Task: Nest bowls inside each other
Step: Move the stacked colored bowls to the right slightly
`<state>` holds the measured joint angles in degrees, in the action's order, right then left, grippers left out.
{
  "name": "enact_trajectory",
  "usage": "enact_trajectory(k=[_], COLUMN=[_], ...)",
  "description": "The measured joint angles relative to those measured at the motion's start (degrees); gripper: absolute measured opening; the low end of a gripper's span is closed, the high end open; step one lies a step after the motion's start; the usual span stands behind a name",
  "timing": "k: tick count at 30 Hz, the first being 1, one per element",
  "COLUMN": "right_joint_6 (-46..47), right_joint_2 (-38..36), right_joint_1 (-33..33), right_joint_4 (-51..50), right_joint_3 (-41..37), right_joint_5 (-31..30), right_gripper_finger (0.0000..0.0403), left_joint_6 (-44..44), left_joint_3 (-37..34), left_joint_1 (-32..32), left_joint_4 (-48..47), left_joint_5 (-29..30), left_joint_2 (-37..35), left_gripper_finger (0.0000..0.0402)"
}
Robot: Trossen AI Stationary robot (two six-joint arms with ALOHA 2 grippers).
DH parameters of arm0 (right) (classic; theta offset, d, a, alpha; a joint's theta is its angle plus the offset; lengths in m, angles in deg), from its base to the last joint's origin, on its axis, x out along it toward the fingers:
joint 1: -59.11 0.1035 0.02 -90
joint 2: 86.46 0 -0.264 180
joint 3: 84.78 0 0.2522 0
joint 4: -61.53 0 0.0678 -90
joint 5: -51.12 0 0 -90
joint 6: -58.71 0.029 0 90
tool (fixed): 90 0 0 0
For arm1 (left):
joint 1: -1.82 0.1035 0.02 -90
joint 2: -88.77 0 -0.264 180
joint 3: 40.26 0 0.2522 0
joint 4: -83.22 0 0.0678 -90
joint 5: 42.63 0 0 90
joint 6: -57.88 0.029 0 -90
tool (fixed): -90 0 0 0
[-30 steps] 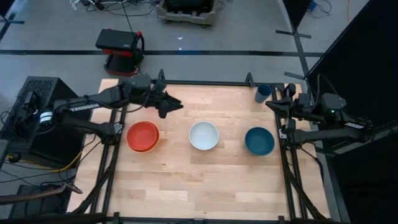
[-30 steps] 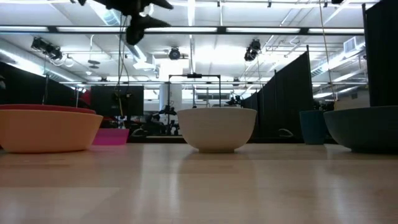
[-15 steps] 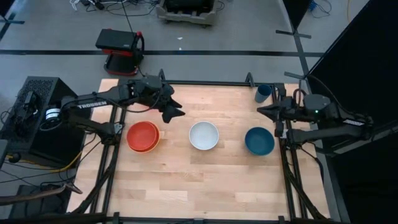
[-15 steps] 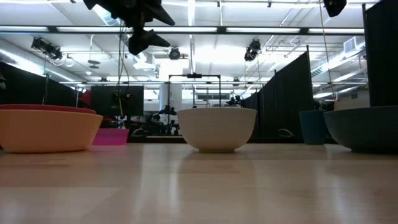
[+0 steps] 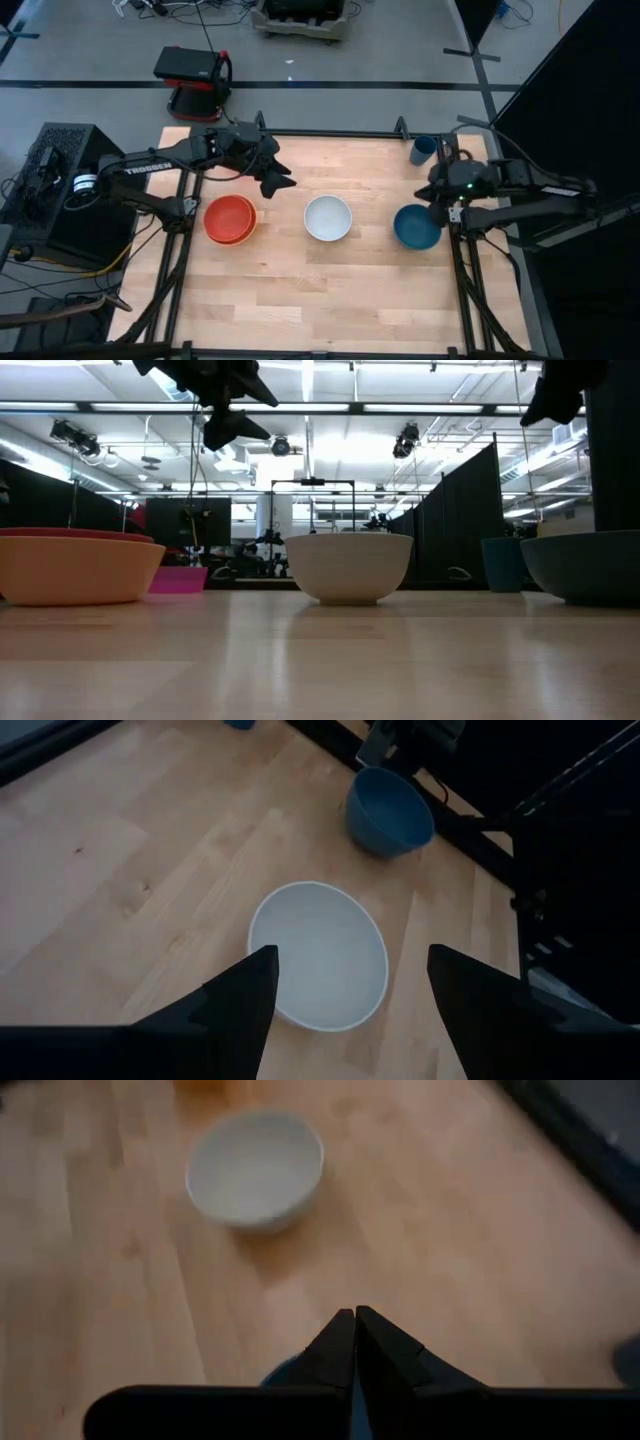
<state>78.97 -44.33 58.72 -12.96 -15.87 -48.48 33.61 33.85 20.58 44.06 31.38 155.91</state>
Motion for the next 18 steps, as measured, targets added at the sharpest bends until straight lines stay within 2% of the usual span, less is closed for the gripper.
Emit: enact_trajectory(k=[4, 11, 18], right_joint_6=[0.52, 0.52, 0.36], right_joint_2=[2.05, 2.2, 2.11], right_joint_1=[-0.01, -0.01, -0.01], right_joint_4=[-0.89, -0.87, -0.86], right_joint_3=[0.21, 0.21, 0.21], right_joint_5=[0.69, 0.76, 0.18], right_gripper_finger=[0.0, 0.0, 0.0], left_joint_6=[0.04, 2.79, 0.17], left_joint_3=[0.01, -0.03, -0.86], left_joint_1=[0.01, -0.44, -3.33], left_joint_4=[-3.05, -24.84, -30.2], left_joint_5=[-0.27, -0.45, -0.59], left_joint_2=[0.0, -0.02, -0.03], left_gripper_finger=[0.0243, 0.025, 0.0259])
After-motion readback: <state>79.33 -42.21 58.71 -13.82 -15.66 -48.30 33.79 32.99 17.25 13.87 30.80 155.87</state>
